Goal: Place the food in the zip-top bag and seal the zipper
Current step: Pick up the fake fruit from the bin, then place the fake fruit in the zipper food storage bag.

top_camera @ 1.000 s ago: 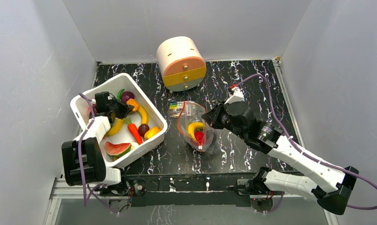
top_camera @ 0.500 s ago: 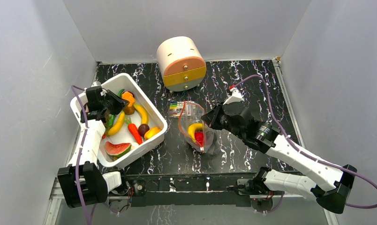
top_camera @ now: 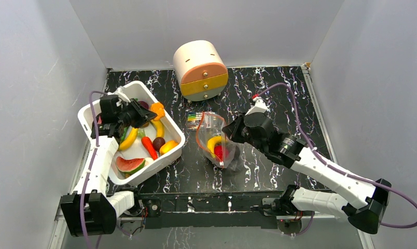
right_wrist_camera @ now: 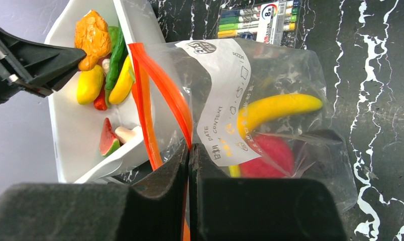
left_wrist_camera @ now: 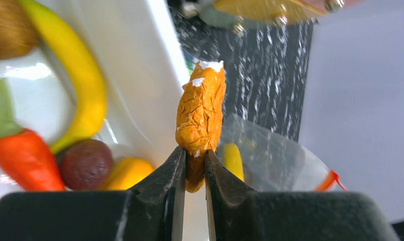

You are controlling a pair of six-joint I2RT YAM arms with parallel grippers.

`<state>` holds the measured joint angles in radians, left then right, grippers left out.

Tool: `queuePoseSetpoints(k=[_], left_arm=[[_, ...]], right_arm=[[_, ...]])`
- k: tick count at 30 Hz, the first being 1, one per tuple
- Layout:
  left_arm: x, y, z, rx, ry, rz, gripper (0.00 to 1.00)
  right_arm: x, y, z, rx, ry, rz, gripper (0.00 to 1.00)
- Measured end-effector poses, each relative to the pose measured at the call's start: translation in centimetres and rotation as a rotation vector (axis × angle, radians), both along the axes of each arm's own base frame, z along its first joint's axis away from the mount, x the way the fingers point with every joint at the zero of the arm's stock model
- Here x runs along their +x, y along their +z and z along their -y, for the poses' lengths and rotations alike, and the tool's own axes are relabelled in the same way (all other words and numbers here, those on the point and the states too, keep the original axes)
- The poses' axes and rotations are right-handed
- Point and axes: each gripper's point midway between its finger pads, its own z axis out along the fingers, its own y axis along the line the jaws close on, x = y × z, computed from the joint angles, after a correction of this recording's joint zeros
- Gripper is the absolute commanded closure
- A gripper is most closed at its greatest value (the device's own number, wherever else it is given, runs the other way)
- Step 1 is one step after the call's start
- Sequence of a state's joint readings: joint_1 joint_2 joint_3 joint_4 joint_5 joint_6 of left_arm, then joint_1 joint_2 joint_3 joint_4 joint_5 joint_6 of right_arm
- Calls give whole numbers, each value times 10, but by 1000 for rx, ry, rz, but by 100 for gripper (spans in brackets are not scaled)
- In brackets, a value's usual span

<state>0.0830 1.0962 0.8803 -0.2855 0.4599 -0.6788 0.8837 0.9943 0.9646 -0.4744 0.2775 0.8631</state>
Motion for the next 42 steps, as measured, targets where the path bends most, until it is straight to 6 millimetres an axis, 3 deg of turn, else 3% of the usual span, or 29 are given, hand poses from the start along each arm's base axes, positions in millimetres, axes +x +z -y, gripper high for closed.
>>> queuePoseSetpoints(k=[8,21,31,42], left_arm=[[-22,40,73,-23,-269,99,100],[-67,80,127,-164,-574,214,100],[-94,66,150,-207,-712,164,100],[-102,25,173,-188,-777,-11,99]], right_arm=[[7,-13,-4,-34,-14,-19,100],[10,-3,-8,-9,-15,2,100],[11,0,-8,-4,-16,6,100],[6,5,-14,18,19,-2,100]])
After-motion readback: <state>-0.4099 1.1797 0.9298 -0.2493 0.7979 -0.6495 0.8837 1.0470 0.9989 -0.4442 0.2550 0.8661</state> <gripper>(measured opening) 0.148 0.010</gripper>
